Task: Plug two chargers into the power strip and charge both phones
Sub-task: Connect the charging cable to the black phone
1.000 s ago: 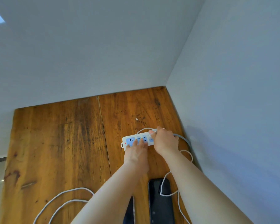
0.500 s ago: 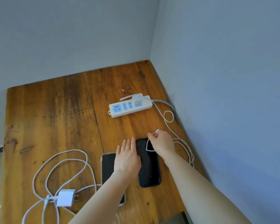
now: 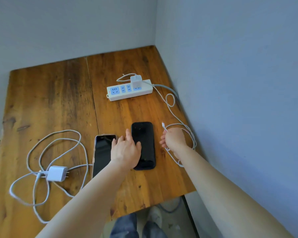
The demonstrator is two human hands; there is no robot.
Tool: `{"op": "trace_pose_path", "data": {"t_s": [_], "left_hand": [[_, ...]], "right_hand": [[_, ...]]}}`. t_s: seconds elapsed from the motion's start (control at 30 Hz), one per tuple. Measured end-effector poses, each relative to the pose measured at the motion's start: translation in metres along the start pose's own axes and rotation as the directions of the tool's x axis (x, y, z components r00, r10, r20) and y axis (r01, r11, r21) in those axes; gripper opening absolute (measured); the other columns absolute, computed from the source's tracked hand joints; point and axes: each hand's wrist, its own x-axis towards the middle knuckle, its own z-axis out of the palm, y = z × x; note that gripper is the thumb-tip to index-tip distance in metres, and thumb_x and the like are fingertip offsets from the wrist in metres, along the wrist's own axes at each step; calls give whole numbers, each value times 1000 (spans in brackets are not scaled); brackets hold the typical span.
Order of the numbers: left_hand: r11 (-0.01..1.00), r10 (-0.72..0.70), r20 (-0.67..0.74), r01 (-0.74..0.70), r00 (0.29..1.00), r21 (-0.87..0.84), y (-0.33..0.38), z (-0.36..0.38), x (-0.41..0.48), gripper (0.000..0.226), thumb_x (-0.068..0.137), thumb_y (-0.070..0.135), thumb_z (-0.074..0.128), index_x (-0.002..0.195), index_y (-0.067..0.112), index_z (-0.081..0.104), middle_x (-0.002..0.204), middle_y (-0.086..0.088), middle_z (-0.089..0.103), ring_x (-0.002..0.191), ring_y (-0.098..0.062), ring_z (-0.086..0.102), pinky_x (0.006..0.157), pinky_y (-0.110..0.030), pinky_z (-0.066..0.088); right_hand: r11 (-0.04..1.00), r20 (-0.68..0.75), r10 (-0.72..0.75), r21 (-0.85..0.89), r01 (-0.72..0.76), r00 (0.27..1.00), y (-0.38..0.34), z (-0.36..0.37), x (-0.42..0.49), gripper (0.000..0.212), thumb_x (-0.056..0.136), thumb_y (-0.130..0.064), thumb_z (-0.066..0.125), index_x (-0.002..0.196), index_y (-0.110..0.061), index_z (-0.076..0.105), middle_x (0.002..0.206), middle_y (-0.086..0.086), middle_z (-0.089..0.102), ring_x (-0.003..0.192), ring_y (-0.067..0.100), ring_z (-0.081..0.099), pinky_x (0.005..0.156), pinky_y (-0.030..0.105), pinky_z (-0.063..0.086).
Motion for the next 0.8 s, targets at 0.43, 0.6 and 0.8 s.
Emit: {"op": "trace_pose_path", "data": {"t_s": [0.43, 0.6, 0.8], "left_hand": [[712, -555, 33, 496, 831, -498, 50, 40, -21, 108, 63, 46, 84, 145, 16, 20, 140, -20, 35, 130, -36, 32, 101, -49, 37], [684, -505, 91, 462, 859, -565, 49, 31, -21, 74, 69, 34, 83, 125, 10, 41, 125, -15, 52, 108, -32, 55, 71, -37, 48], [574, -333, 193, 360, 923, -735, 30, 0, -33, 24, 84, 17, 71, 105, 10, 62, 106, -10, 68, 92, -28, 65, 77, -42, 57]], "right_hand": [[989, 134, -30, -142, 49, 991, 72, -66, -56, 38, 95, -28, 48, 88, 3, 69, 52, -1, 45, 39, 8, 37, 39, 20, 31], [992, 113, 82, -108, -69, 990, 88, -72, -63, 27, 92, -18, 49, 77, -7, 69, 59, 4, 62, 43, 12, 48, 47, 26, 39], [982, 113, -119, -136, 134, 986, 81, -82, -85, 43, 95, -35, 47, 66, -9, 65, 53, -1, 56, 47, 11, 47, 55, 27, 43]]}}
